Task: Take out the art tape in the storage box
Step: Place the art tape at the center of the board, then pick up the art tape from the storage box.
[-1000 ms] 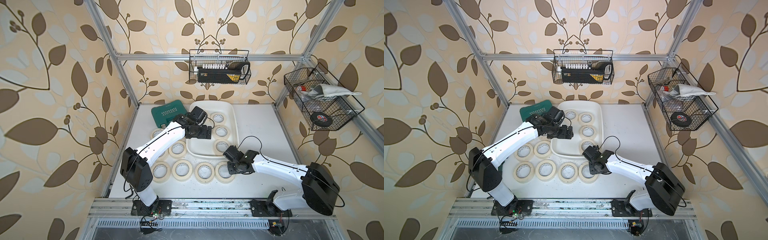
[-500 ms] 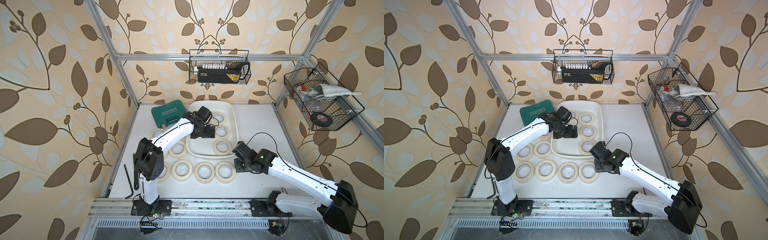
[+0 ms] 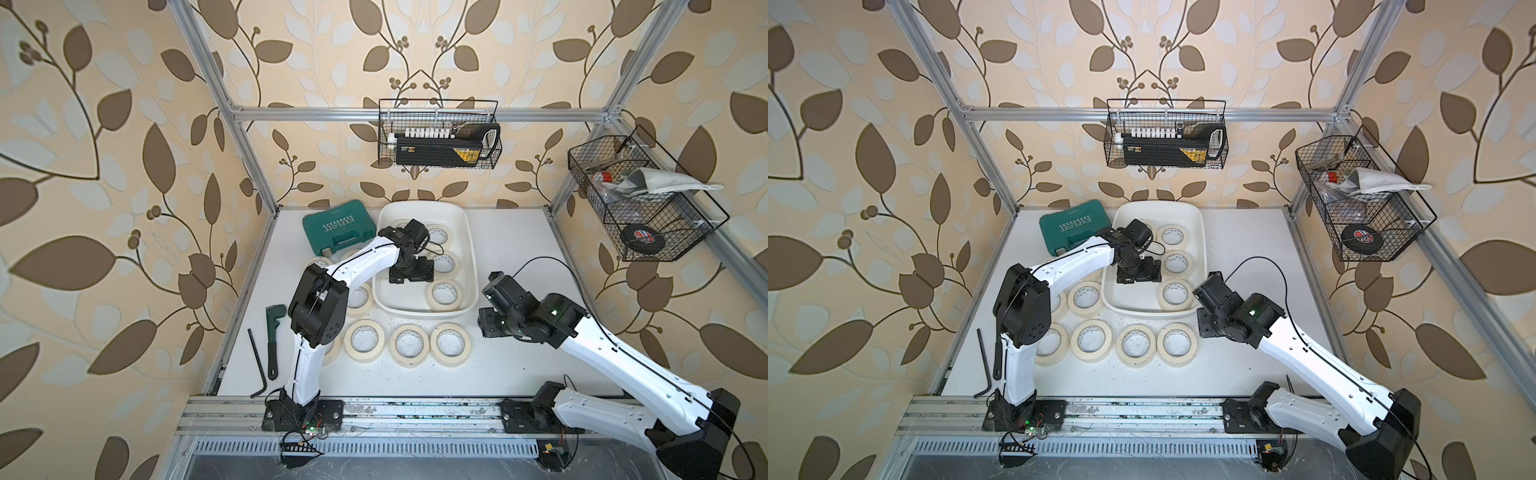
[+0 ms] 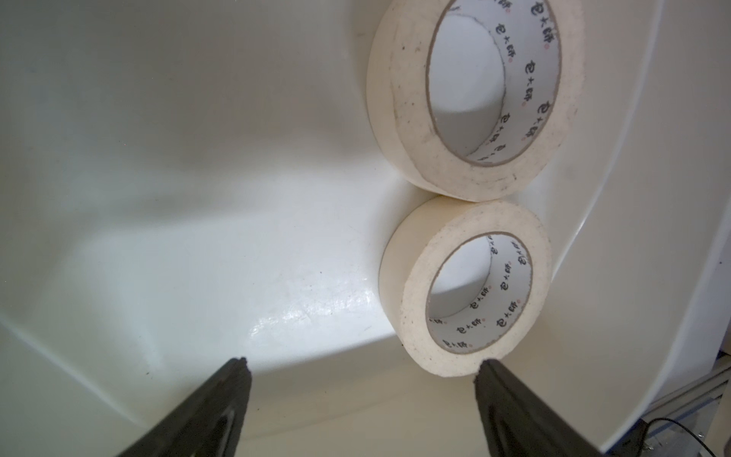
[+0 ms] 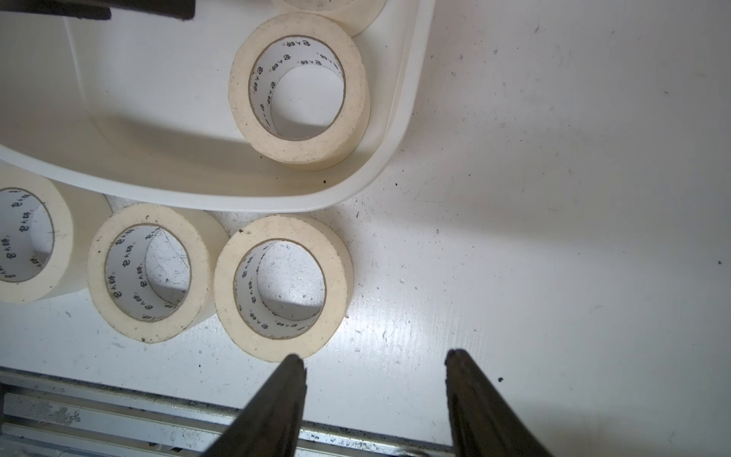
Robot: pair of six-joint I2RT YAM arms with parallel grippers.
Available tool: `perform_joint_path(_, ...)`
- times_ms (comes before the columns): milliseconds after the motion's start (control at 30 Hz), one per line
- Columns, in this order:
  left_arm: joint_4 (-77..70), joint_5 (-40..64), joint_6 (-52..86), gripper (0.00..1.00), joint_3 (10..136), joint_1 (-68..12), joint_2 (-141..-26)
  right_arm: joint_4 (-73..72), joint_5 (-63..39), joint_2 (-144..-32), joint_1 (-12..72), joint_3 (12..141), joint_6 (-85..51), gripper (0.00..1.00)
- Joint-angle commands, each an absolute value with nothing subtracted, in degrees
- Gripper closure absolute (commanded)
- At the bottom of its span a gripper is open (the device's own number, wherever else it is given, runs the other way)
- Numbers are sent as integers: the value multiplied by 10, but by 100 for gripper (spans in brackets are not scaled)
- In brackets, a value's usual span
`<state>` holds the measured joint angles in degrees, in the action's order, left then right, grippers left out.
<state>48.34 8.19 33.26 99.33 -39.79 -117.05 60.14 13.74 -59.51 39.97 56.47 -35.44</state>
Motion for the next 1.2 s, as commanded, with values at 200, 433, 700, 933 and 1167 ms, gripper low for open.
perform_joint_path(200, 467, 113, 308, 14, 1034, -430, -1213, 620, 124, -581, 366, 585, -333, 41)
perform_joint_path(433, 452, 113, 301, 24, 1038, -439, -1246, 613, 107, -576, 344, 587, -327, 40)
perform_joint_path(700, 460, 100, 298, 38, 1046, -441, -1272, 608, 98, -577, 336, 582, -326, 40)
perform_joint_path(933, 470, 71, 293, 53, 1045, -441, -1276, 602, 89, -578, 325, 582, -320, 40)
perform_joint_path(1167, 480, 49, 283, 74, 1039, -442, -1258, 598, 78, -582, 317, 589, -316, 40)
